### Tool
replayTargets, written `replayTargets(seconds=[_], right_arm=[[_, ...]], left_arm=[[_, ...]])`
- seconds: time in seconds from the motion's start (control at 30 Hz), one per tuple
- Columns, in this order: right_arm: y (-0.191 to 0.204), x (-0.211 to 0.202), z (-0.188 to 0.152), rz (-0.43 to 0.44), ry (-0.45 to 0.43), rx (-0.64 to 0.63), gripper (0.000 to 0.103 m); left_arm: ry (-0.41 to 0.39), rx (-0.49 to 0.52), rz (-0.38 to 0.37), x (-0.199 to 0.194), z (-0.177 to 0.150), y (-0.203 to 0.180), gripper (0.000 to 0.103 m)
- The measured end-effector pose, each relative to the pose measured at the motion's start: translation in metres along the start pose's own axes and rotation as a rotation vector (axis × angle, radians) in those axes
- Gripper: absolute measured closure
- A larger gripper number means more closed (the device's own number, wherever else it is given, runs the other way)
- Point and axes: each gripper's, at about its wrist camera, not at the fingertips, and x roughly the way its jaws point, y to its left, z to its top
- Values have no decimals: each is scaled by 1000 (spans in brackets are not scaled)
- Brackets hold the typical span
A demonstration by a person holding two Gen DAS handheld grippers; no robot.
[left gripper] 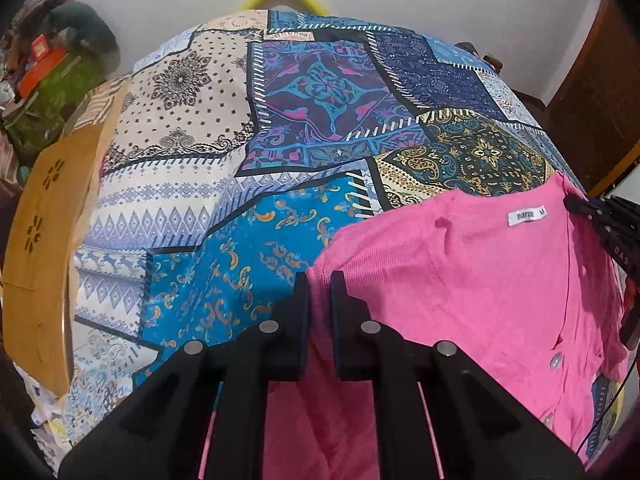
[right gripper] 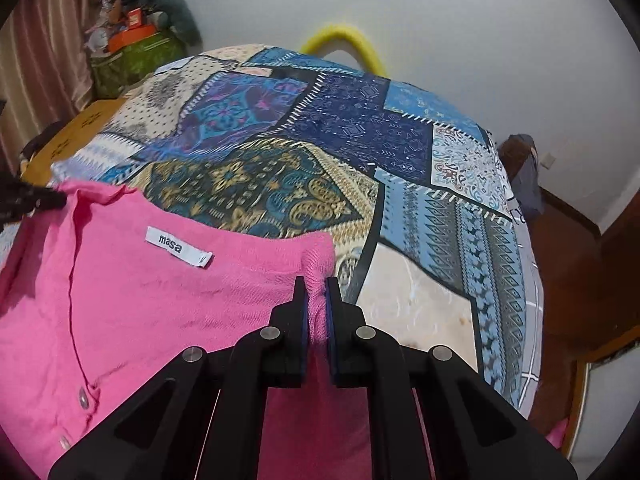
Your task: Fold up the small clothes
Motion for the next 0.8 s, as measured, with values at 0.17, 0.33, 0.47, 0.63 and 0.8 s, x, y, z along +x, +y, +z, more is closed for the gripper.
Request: replayTargets(seconds=[0.17,0.33,0.47,0.63,0.8], right_arm=[[13,2,0,-21,28,-34,79],[23,-34,-5,-3,-41,-32,58],[36,-72,-9,28,-104,-20,46],[60,-112,-26,66,-187,-35,36],[80,-123,-42,103,-194,-40,36]], left_arm=[[-5,-23,-17,-9,-4,10,79],[-73,-95,-13,-53,-18,37,55],[-112,-142,51,-87,-41,62,49],[-82,-192,110,-102,-91,97,44],[10,-303,63,-86,-149,127,44]])
